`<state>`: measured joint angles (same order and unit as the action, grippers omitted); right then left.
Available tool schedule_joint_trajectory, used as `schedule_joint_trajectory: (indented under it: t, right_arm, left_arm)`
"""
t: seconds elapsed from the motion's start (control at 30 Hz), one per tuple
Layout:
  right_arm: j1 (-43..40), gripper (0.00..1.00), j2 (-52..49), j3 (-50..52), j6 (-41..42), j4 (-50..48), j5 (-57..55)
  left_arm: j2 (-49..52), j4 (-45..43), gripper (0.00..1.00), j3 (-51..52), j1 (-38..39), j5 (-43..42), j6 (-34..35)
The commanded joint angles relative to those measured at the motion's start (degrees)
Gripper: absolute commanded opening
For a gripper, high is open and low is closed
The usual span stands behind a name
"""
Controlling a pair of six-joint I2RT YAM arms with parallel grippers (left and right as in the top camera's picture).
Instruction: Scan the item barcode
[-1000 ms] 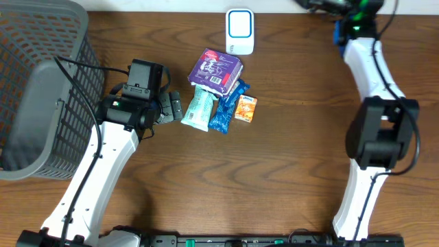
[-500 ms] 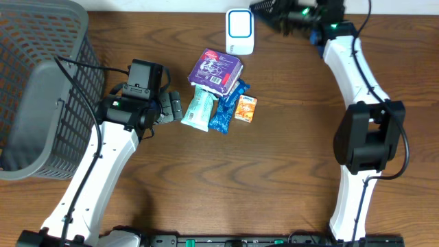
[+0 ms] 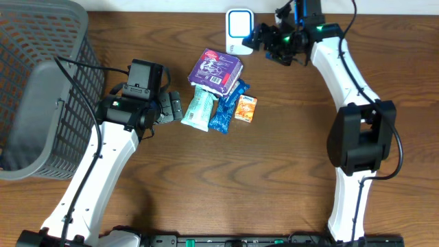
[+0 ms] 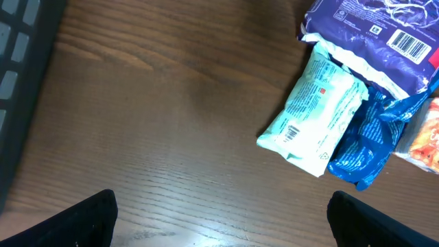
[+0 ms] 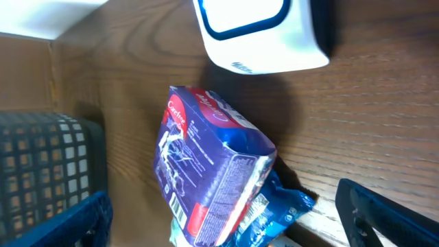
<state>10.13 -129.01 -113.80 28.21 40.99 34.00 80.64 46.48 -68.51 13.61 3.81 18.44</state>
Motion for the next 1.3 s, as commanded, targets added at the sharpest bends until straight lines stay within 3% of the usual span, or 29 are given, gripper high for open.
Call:
schedule_joint_trajectory:
  t: [0.0,0.17,0.37,0.67,1.07,1.17,1.27]
  right_arm:
    - [1.2,0.99,-3.6,-0.4,1.2,-0.3,-1.7]
    - [1.1,0.95,-8.7,-0.4,1.9,-4.5,7.6]
    - [1.1,0.94,-13.6,-0.4,5.9,-6.5,8.6]
    - [1.2,0.81,-14.6,-0.4,8.3,-12.7,14.4]
    - [2.1,0.86,-14.6,0.7,12.3,-11.4,15.5]
    - [2.5,0.8,-14.6,1.4,12.7,-11.5,13.4]
    - [2.6,0.68,-14.6,1.5,12.7,-11.7,13.0]
  left_arm:
    - [0.3,0.2,0.98,-0.4,-0.2,0.7,0.7]
    - [0.3,0.2,0.98,-0.4,-0.2,0.7,0.7]
    - [0.3,0.2,0.98,-0.4,-0.2,0.7,0.7]
    - [0.3,0.2,0.98,-0.4,-0.2,0.7,0.7]
    - [0.3,0.2,0.98,-0.4,-0.2,0.7,0.7]
    - [0.3,0.2,0.98,-0.4,-0.2,0.7,0.7]
    - [0.3,0.2,0.98,-0.4,-0.2,0.7,0.7]
